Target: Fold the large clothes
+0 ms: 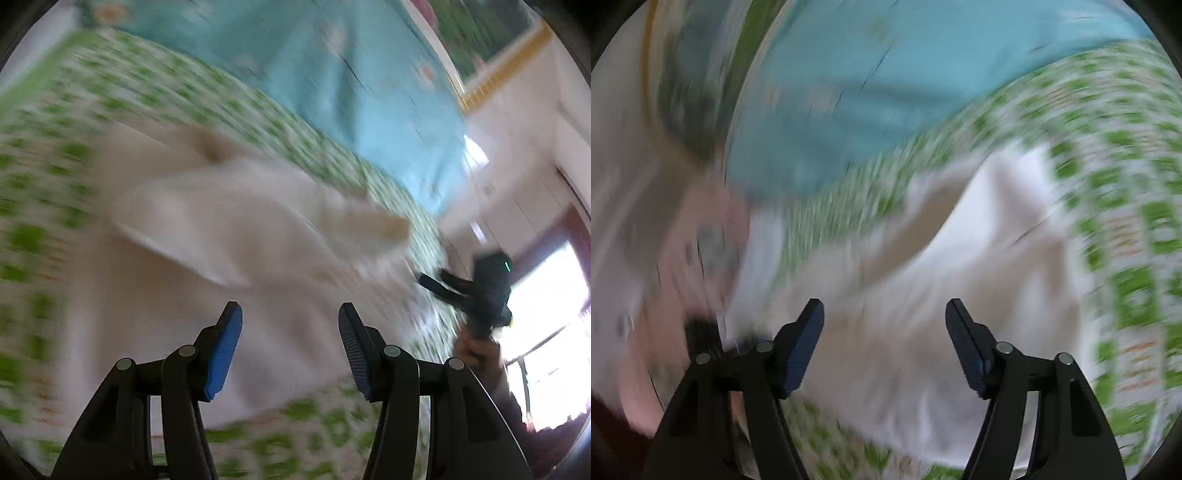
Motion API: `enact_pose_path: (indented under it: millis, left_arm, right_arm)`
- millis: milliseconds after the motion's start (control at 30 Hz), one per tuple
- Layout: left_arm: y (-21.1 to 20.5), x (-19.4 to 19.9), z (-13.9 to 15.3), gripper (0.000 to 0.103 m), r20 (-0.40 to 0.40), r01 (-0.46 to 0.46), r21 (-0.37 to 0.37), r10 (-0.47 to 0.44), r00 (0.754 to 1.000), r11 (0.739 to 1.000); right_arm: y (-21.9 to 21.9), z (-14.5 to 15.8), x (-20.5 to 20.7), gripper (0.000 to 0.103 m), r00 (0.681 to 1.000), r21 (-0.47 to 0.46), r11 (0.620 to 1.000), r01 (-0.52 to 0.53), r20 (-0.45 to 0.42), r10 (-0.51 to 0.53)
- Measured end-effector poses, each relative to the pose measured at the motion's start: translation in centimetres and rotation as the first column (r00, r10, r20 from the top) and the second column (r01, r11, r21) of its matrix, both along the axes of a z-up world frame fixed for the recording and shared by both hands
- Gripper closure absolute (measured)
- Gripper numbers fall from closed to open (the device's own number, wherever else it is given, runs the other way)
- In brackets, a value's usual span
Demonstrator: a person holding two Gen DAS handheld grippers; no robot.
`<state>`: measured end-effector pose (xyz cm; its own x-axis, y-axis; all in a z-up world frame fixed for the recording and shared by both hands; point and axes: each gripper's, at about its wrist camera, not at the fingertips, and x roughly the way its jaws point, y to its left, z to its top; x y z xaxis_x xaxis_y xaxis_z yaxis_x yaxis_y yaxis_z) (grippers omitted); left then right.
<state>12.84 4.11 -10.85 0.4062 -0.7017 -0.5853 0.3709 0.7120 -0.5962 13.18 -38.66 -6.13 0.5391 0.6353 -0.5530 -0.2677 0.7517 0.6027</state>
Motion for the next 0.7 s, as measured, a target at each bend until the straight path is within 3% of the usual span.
enact_pose_path:
  millis: [67, 100, 167, 267, 367, 467, 533, 600, 633, 700]
  left_arm:
    - [-3.3, 1.1, -1.1, 0.049, -0.004, 0.072, 0.074, -0.072, 0.997, 0.995]
    - [-3.9, 1.5, -1.4, 0.05, 0.001, 0.079, 0.104, -0.08, 0.997, 0.991]
    - [-4.6, 4.2, -2.0, 0.057, 0.017, 0.073, 0.162, -0.077, 0.997, 0.984]
    - [-3.1, 8.0, -1.3, 0.079, 0.032, 0.043, 0.132, -0.048, 0.998, 0.99]
    - [0.1, 12.3, -0.6, 0.079, 0.086, -0.105, 0.172, 0.091, 0.992, 0.979]
    - [3.3, 14.7, -1.0, 0.079, 0.081, -0.208, 0.156, 0.197, 0.977, 0.966]
    - [5.2, 15.0, -1.6, 0.086, 0.039, -0.227, 0.087, 0.224, 0.974, 0.97]
    - [6.2, 14.5, -1.5, 0.084, 0.023, -0.245, 0.068, 0.244, 0.969, 0.967]
    - [6.6, 13.2, -1.1, 0.081, 0.031, -0.265, 0.074, 0.264, 0.964, 0.961]
    - [6.8, 10.8, -0.5, 0.055, 0.042, -0.289, 0.075, 0.287, 0.957, 0.954]
  right_arm:
    - [3.3, -0.9, 0.5, 0.049, 0.996, -0.163, 0.983, -0.089, -0.032, 0.085]
    - [5.2, -1.6, 1.2, 0.055, 0.992, -0.272, 0.954, -0.127, -0.057, 0.115]
    - [6.7, -2.0, 2.6, 0.059, 0.989, -0.362, 0.921, -0.146, -0.069, 0.129]
    - [6.4, -1.7, 6.2, 0.059, 0.996, -0.424, 0.901, -0.091, -0.049, 0.077]
    - [3.4, -1.1, 10.0, 0.066, 0.997, -0.388, 0.919, 0.065, -0.017, -0.078]
    - [-0.9, -0.9, 11.9, 0.066, 0.96, -0.308, 0.913, 0.267, 0.005, -0.279]
    - [-2.9, -1.3, 11.8, 0.066, 0.938, -0.231, 0.913, 0.336, -0.011, -0.348]
    - [-3.3, -1.3, 11.2, 0.064, 0.936, -0.199, 0.92, 0.338, -0.028, -0.351]
    - [-3.3, -1.0, 10.6, 0.064, 0.937, -0.197, 0.92, 0.338, -0.024, -0.349]
    - [-3.3, -0.3, 8.3, 0.064, 0.946, -0.177, 0.932, 0.316, -0.015, -0.324]
